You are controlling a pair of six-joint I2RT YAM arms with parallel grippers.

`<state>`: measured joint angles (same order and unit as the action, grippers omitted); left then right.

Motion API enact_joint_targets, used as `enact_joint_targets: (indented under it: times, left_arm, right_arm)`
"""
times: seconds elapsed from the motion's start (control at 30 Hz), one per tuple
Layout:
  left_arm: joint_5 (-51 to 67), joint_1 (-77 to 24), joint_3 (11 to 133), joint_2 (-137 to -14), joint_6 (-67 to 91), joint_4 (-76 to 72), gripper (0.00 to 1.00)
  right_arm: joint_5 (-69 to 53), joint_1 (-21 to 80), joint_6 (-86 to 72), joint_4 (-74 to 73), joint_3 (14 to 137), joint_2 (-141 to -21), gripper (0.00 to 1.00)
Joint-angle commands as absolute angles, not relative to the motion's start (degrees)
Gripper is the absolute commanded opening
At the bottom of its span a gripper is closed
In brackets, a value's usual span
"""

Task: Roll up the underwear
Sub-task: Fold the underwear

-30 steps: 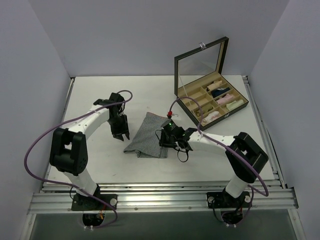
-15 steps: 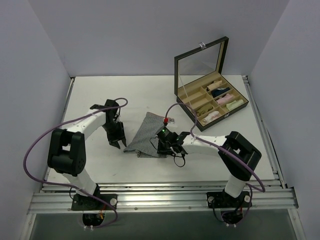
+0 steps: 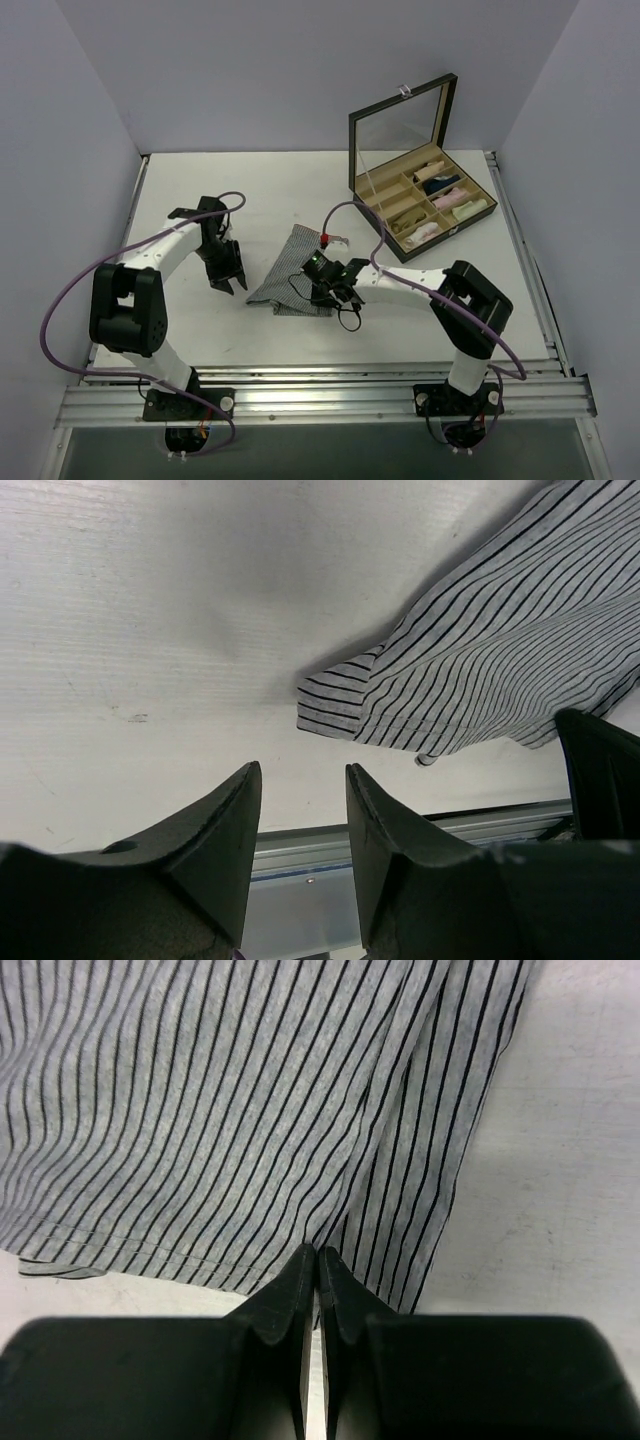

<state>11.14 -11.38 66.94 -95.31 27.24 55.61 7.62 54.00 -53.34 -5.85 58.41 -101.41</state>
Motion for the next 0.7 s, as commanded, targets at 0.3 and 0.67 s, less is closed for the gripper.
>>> enact_joint_targets:
  times: [0.3, 0.67]
  left_arm:
    - [12.3, -10.28, 69.87, -94.22, 26.37, 56.51, 0.5]
    - [14.14, -10.46, 70.49, -96.06, 26.81, 55.12, 0.5]
  right_arm:
    - [16.08, 53.7, -52.82, -20.56, 60.83, -96.33, 0.0]
    - [18.45, 52.91, -53.53, -20.13, 54.67, -97.56, 0.4]
